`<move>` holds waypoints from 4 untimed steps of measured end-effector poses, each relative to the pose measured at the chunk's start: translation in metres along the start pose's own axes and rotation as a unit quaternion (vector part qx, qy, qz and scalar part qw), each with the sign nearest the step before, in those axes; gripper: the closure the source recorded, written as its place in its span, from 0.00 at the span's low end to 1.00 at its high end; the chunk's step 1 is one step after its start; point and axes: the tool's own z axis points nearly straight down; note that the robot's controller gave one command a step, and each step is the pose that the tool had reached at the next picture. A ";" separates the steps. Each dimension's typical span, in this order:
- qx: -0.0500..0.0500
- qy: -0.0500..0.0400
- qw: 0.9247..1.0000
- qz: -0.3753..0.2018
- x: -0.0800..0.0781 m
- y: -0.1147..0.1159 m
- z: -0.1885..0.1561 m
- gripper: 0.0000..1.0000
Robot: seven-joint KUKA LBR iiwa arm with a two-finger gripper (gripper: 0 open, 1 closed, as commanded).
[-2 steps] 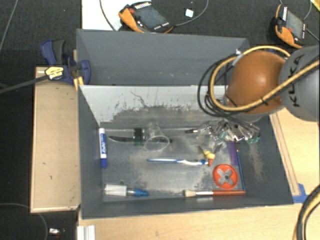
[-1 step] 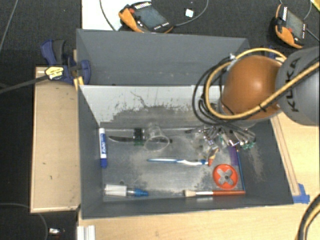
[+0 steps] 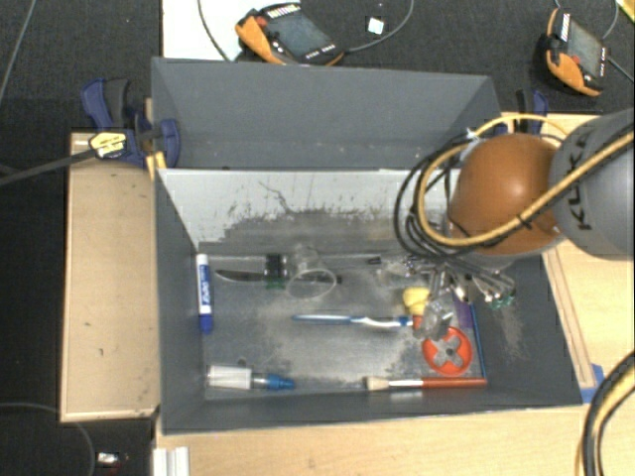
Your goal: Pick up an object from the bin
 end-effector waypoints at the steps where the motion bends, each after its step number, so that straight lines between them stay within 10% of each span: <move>1: 0.000 -0.001 1.000 0.000 -0.001 0.000 -0.001 0.00; 2: 0.001 -0.003 1.000 -0.031 -0.009 -0.036 -0.010 0.00; 3: -0.001 -0.001 0.998 -0.063 0.019 -0.062 0.012 0.00; 4: 0.001 -0.006 0.991 -0.131 -0.032 -0.049 0.012 0.00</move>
Offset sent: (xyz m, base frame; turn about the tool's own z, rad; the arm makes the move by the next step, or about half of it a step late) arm 0.0222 -0.0277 0.0099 -0.0651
